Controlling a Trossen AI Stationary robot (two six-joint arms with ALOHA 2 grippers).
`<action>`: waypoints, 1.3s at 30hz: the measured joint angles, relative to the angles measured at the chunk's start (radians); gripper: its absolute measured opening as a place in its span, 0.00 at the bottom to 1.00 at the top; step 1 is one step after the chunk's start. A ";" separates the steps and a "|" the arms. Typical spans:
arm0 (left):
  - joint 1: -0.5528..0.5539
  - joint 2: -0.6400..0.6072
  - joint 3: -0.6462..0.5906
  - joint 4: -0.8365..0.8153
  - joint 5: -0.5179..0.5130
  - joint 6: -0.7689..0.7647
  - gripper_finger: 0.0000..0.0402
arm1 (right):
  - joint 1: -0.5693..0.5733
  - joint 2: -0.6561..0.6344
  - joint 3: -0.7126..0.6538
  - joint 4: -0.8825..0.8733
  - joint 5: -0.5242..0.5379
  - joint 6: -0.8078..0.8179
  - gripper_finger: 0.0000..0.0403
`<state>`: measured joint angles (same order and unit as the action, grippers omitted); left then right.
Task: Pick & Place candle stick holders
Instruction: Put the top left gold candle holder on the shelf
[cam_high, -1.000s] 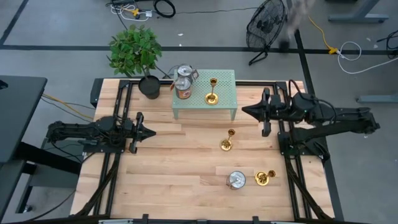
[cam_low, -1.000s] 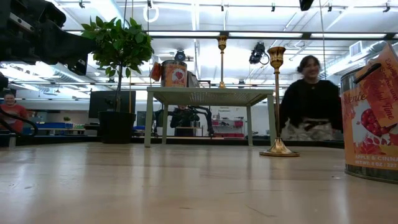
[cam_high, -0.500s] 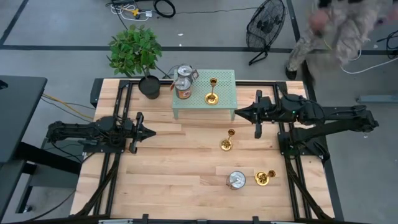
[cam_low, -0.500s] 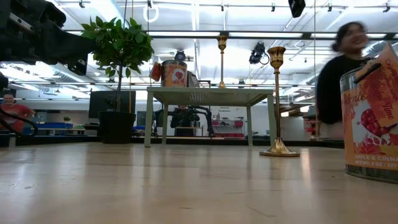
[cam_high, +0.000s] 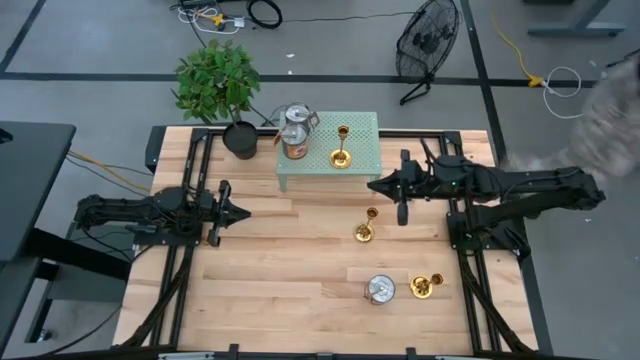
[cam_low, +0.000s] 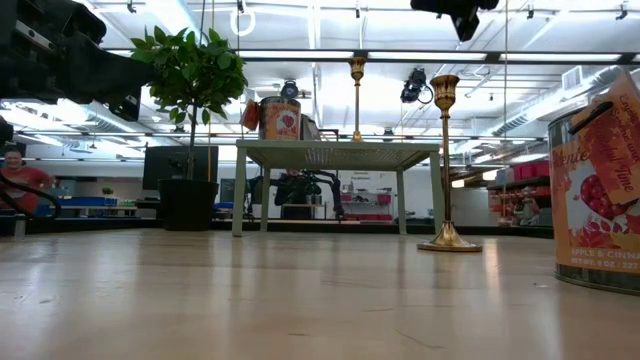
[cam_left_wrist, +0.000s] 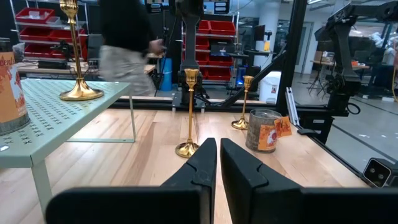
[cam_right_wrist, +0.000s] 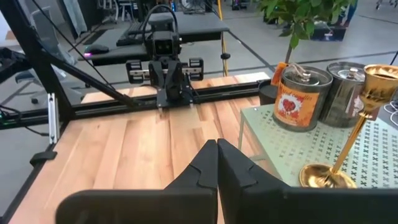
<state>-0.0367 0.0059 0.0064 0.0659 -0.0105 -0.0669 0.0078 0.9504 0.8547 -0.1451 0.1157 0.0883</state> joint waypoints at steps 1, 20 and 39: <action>0.000 0.000 0.000 0.000 0.000 0.000 0.07 | 0.000 0.003 0.000 0.000 0.000 0.000 0.00; 0.000 0.000 0.000 0.000 0.000 0.000 0.07 | -0.003 0.014 0.000 0.000 0.078 0.003 0.00; 0.000 0.000 0.000 0.000 0.000 0.000 0.07 | -0.177 0.014 -0.001 -0.116 0.076 0.005 0.05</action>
<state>-0.0368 0.0059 0.0067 0.0658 -0.0105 -0.0666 -0.1690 0.9646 0.8536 -0.2615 0.1913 0.0933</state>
